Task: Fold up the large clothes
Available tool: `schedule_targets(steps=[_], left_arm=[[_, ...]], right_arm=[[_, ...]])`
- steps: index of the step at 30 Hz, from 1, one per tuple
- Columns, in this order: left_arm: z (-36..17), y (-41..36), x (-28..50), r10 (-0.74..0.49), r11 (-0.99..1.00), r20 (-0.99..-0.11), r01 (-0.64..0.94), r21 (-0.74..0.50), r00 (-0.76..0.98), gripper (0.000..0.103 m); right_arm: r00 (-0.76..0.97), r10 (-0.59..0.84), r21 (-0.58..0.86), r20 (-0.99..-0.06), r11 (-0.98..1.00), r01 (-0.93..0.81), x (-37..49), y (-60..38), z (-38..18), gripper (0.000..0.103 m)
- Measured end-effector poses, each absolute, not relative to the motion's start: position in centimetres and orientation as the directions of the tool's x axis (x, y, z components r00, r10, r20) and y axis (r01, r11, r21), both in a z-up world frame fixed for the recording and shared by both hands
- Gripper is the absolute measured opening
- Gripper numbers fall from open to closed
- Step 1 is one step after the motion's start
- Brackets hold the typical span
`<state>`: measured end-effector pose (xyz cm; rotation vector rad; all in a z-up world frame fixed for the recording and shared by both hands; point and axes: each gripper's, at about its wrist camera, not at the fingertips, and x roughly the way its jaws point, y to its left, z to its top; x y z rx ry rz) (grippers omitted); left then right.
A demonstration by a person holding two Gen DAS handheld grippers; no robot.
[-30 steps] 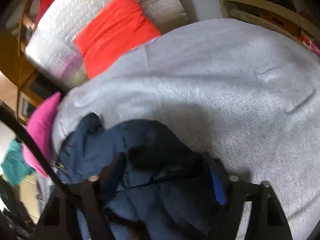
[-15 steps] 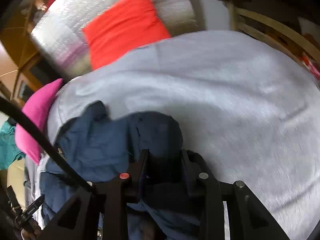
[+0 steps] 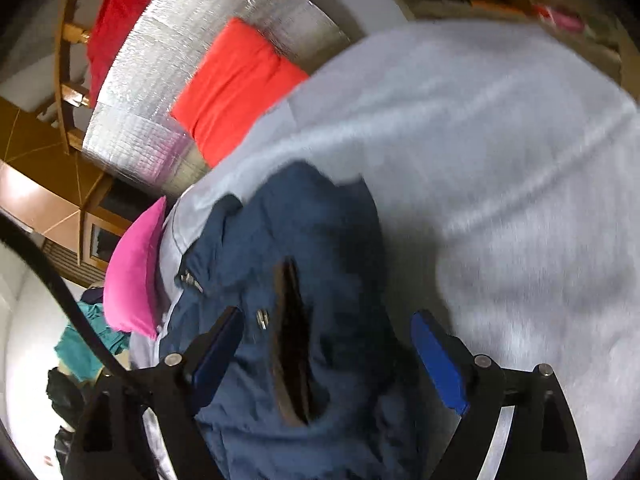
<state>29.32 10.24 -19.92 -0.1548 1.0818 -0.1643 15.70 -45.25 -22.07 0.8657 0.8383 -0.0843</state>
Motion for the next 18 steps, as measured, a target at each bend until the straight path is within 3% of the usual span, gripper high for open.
schedule_targets(steps=[6,11,12,13,15,18], left_arm=[[-22.2,11.7,28.9,-0.271,0.959,-0.883,0.034,-0.280,0.384,0.073],[-22.4,10.3,29.1,-0.324,0.946,-0.866,0.104,-0.308,0.381,0.070],[-22.2,9.8,29.0,-0.332,0.943,-0.861,0.126,-0.308,0.385,0.064],[-22.1,9.5,29.0,-0.336,0.942,-0.859,0.141,-0.305,0.386,0.060],[-22.0,8.5,29.2,-0.334,0.942,-0.857,0.168,-0.290,0.392,0.060],[-22.9,7.7,29.5,-0.288,0.956,-0.880,0.158,-0.246,0.377,0.062]], right_arm=[[0.664,0.299,0.647,-0.685,0.668,0.367,17.3,-43.4,-24.6,0.089],[0.655,0.326,0.630,-0.682,0.716,0.300,17.6,-41.0,-23.9,0.087],[0.661,0.314,0.614,-0.682,0.737,0.283,17.5,-40.5,-23.4,0.079],[0.663,0.289,0.579,-0.691,0.770,0.267,17.2,-39.9,-22.8,0.065],[0.645,0.204,0.466,-0.736,0.844,0.264,17.0,-38.8,-22.1,0.051],[0.607,0.156,0.395,-0.780,0.874,0.283,17.5,-38.8,-23.5,0.051]])
